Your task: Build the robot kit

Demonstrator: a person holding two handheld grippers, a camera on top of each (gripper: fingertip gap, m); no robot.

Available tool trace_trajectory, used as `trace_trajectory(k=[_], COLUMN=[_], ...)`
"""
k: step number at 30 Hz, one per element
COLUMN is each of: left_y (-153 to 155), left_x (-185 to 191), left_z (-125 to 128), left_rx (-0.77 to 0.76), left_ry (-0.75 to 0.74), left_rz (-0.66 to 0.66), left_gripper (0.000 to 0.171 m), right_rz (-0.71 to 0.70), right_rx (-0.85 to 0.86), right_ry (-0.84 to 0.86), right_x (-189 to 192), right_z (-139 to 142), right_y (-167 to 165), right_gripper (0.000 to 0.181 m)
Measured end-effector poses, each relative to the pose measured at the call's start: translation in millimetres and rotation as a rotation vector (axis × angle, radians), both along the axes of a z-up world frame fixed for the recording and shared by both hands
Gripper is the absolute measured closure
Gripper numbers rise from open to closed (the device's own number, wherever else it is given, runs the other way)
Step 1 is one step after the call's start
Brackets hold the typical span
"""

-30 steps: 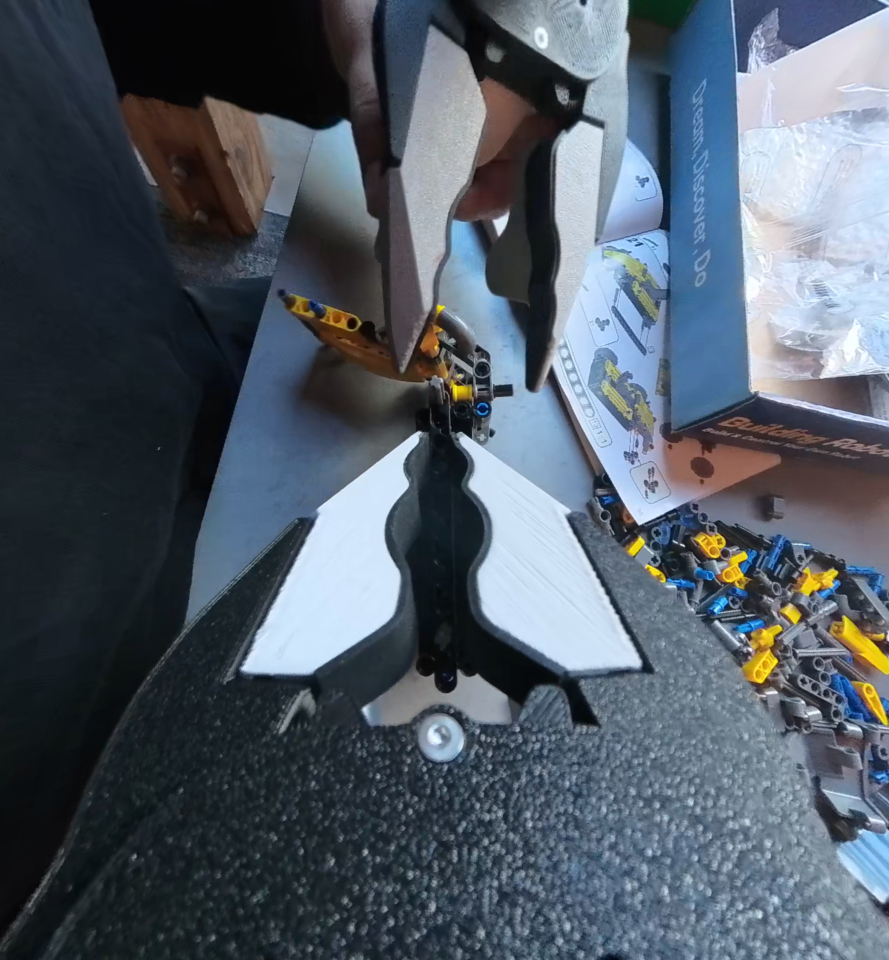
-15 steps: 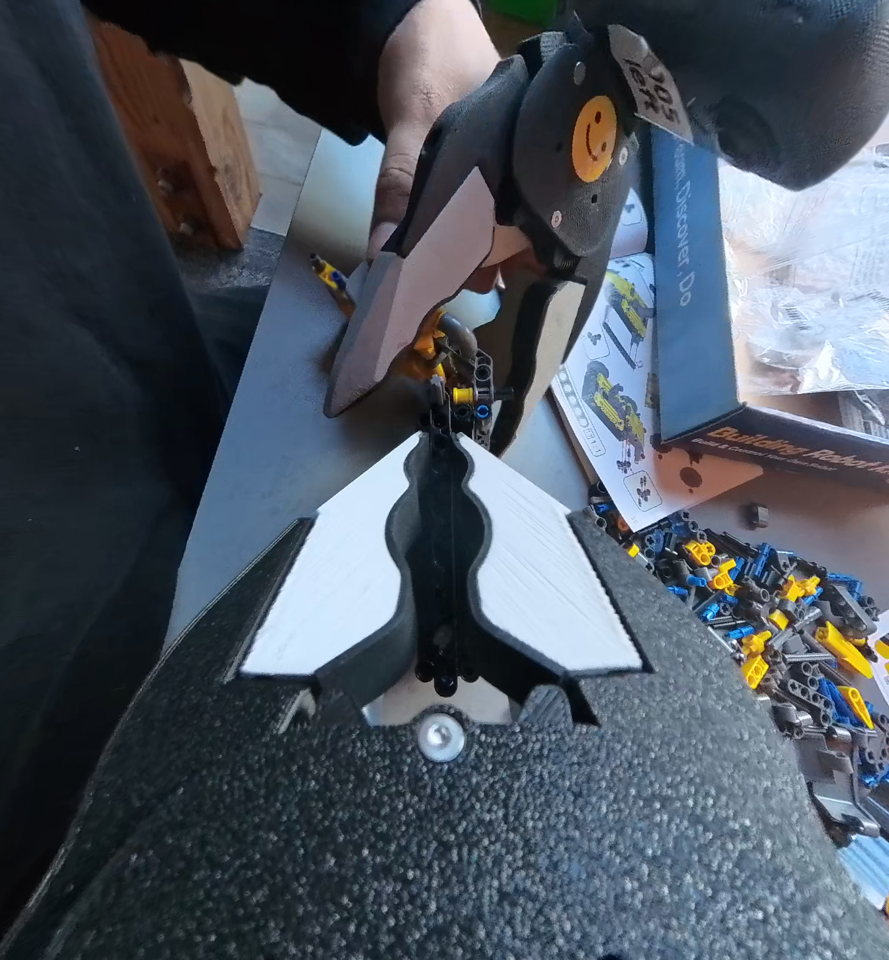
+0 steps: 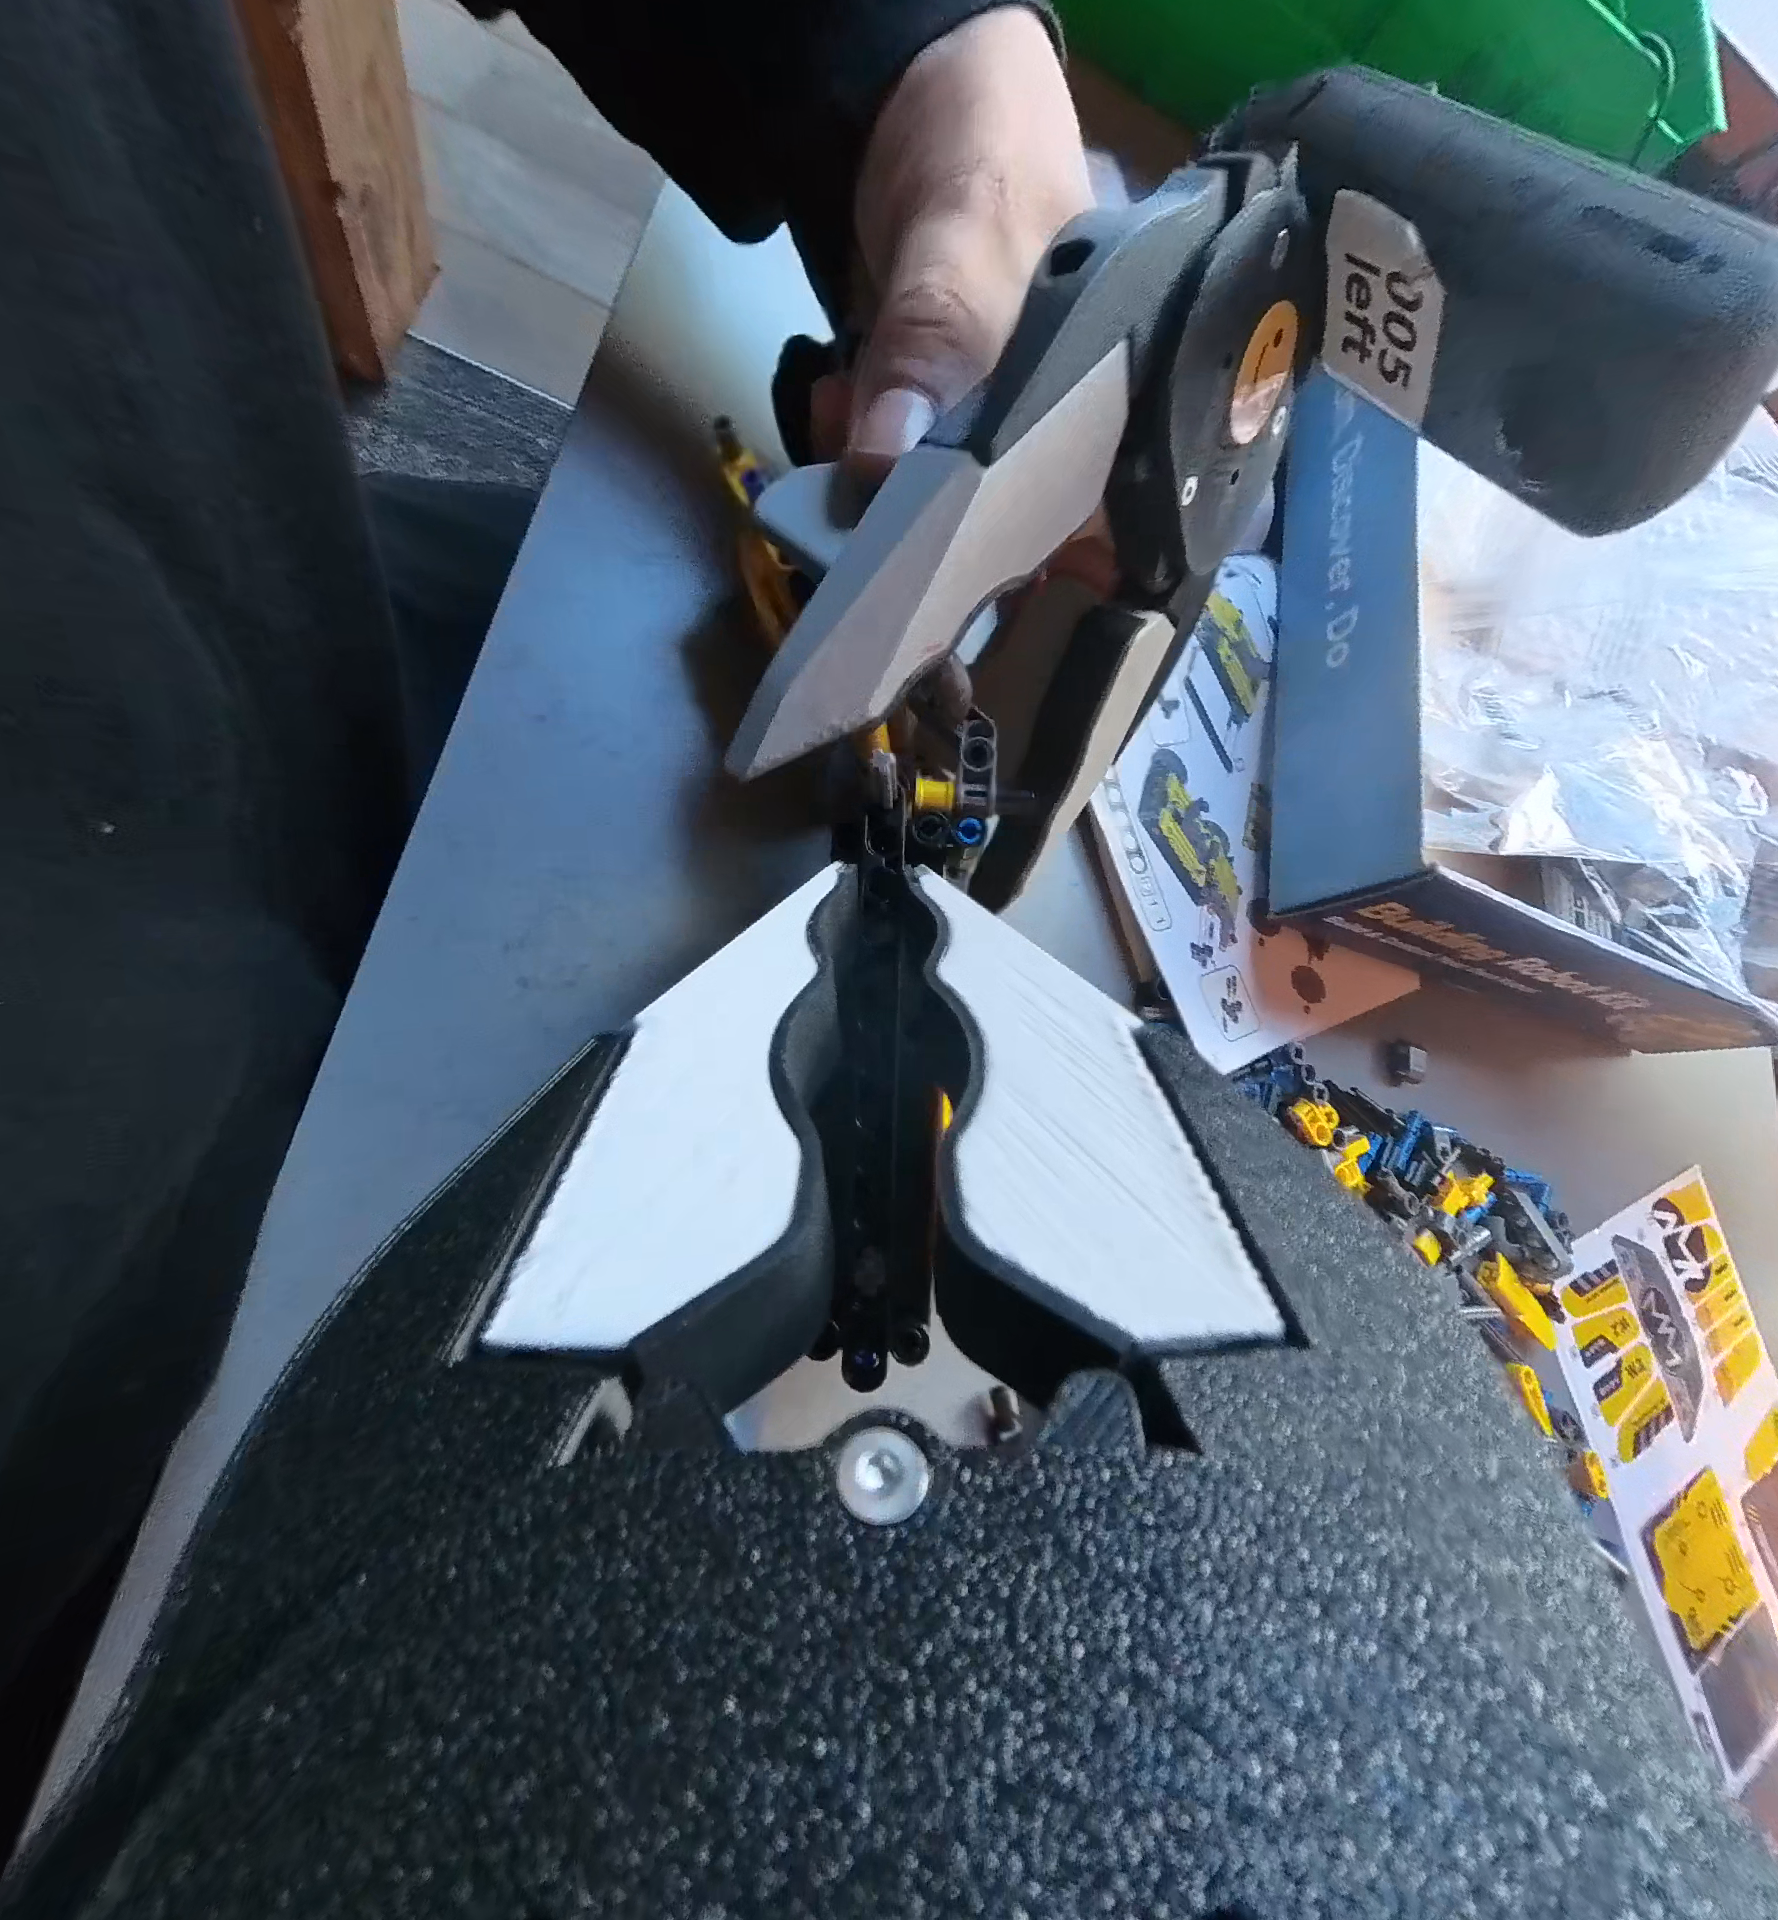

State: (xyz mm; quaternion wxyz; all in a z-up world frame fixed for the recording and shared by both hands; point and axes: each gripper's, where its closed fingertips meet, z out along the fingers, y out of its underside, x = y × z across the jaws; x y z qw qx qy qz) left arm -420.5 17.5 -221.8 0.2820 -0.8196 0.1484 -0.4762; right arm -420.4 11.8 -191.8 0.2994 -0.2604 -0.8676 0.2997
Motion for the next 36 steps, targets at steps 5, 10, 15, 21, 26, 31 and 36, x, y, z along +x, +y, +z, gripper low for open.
trace_trajectory(k=[5,10,15,21,26,31,36], left_y=[2.1,1.6,1.2,2.4,1.7,0.4,-0.1], left_x=[2.7,3.0,4.0,3.3,3.9,5.6,6.5], left_z=[1.5,-4.2,-0.4,-6.0,-6.0,-6.6,-7.4], left_rx=[0.005,0.040,0.022,0.056,0.066,0.077,0.087], left_ry=[0.012,0.093,0.049,0.151,0.155,0.170,0.187], left_rz=[0.059,0.102,0.124,0.179,0.181,0.192,0.196], left_gripper=[0.074,0.081,0.075,0.080,0.082,0.083,0.083], right_rz=[0.013,0.005,-0.005,-0.013,-0.014,-0.022,-0.026], right_rx=[0.017,0.020,0.018,-0.014,-0.018,-0.009,0.026], right_ry=[0.021,0.062,0.066,0.066,0.080,0.089,0.091], right_x=[1.1,3.2,2.7,4.5,4.6,6.4,8.1], right_z=[-0.7,-1.9,-1.7,-3.3,-3.8,-4.6,-6.0], right_y=[-2.6,-4.8,-4.0,-5.4,-5.8,-7.2,-7.5], right_gripper=[0.173,0.173,0.173,0.173,0.173,0.172,0.172])
